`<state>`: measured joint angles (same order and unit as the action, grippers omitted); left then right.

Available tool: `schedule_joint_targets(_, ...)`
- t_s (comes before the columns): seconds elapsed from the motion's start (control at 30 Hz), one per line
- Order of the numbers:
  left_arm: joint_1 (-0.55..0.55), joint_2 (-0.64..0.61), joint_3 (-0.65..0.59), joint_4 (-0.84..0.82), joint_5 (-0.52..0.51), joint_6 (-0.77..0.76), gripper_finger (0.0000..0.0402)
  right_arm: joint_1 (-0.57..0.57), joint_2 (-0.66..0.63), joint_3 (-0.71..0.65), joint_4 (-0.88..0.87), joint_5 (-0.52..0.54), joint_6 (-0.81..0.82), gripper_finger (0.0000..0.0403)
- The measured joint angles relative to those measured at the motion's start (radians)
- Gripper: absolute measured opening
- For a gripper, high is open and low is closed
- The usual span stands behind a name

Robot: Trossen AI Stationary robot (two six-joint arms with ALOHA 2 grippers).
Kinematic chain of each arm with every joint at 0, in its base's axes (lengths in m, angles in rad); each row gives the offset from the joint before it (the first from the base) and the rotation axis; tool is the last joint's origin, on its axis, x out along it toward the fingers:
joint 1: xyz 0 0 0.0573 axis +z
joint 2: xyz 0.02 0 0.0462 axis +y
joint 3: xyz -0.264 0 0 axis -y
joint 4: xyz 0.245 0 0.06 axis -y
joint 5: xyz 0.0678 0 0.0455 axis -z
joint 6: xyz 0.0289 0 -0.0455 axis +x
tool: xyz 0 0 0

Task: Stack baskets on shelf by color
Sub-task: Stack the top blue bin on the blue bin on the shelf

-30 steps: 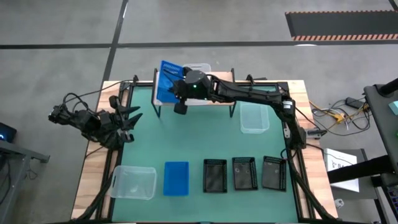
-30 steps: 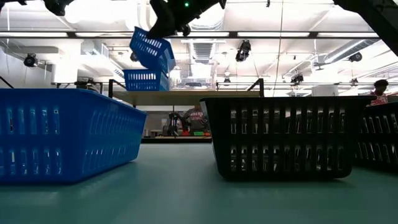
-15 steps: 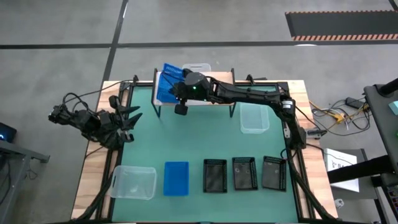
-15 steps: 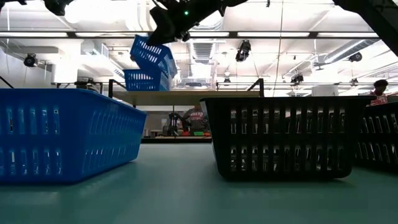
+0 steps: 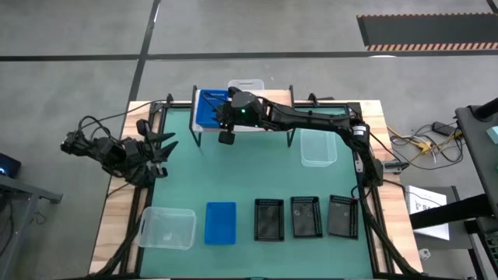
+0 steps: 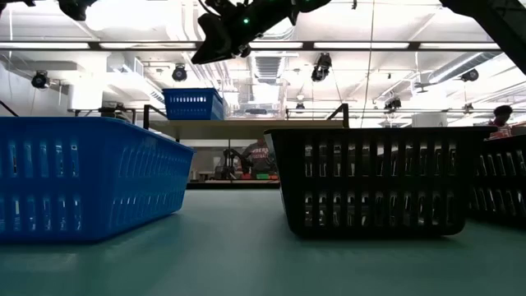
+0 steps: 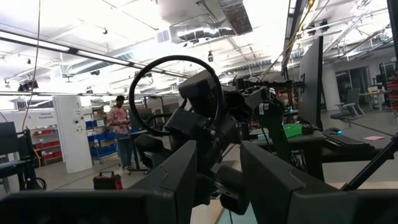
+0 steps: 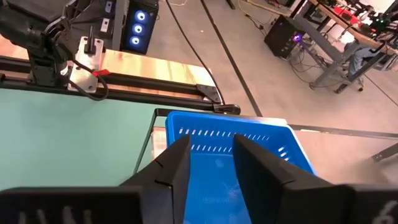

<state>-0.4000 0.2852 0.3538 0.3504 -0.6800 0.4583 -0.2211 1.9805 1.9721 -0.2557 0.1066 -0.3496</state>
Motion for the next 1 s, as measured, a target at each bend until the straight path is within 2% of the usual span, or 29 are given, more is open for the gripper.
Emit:
schedule_joint_targets(0.23,0.0,0.0,0.0,0.0,0.0,0.0,0.0109,0.041,-0.054,0.0,-0.076,-0.001,-0.002,0.0097)
schedule_joint_targets(0.57,0.0,0.001,0.0,0.004,0.0,0.001,0.0109,0.17,-0.18,0.0,-0.384,-0.003,0.045,0.0039)
schedule_joint_targets(0.8,0.0,0.002,0.0,0.01,0.0,-0.004,0.0109,0.251,-0.224,-0.003,-0.646,-0.011,0.104,0.0018)
schedule_joint_targets(1.0,0.0,0.005,0.0,0.01,0.001,-0.007,0.0109,0.314,-0.274,-0.067,-0.739,-0.011,0.182,0.0009)
